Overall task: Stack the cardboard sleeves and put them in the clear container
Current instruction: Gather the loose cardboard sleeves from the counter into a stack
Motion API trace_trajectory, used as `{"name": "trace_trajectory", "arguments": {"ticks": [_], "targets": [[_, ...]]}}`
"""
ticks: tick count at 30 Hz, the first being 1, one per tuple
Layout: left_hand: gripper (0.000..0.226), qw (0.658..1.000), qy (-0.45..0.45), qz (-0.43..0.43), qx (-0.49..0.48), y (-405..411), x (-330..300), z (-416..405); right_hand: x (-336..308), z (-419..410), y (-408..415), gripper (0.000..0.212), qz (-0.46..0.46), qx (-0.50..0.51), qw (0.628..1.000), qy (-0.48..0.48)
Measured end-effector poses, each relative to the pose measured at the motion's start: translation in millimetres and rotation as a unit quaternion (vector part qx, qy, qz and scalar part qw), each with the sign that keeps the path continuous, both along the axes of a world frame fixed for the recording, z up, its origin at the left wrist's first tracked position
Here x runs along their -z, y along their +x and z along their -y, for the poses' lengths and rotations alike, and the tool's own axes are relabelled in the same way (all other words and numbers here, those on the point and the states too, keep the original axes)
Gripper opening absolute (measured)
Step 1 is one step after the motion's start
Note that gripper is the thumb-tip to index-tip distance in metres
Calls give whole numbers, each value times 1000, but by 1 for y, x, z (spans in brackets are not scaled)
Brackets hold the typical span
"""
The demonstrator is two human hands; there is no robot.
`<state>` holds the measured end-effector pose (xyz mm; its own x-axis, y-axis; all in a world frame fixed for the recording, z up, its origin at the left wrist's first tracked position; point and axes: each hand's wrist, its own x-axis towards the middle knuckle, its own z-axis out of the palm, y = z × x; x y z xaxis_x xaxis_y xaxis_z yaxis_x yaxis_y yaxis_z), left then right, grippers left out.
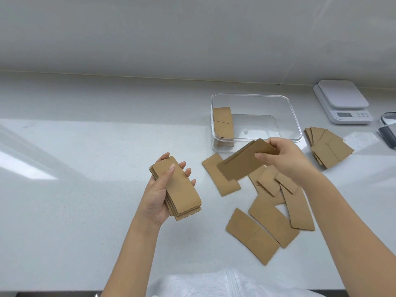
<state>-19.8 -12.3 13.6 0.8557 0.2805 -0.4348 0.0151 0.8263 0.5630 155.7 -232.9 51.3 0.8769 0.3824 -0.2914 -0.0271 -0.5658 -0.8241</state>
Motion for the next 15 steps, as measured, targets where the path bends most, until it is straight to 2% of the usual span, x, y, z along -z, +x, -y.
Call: {"name": "trace_trajectory", "arguments": {"ticks": [3, 5, 7, 10, 15], "targets": [[30, 1000, -2, -4, 0, 1, 1, 0, -22, 10, -11, 17, 3, -172, 980, -98], [27, 1000, -4, -4, 4, 2, 3, 2, -24, 12, -24, 20, 2, -286, 935, -212], [27, 1000, -6, -5, 11, 3, 4, 5, -16, 10, -38, 23, -11, -359, 890, -281], [27, 1000, -4, -7, 21, 4, 4, 9, 8, 4, -56, 19, -11, -397, 865, -306], [31, 999, 8, -17, 33, 3, 5, 11, 49, -5, -65, 34, 101, -426, 841, -317]]}}
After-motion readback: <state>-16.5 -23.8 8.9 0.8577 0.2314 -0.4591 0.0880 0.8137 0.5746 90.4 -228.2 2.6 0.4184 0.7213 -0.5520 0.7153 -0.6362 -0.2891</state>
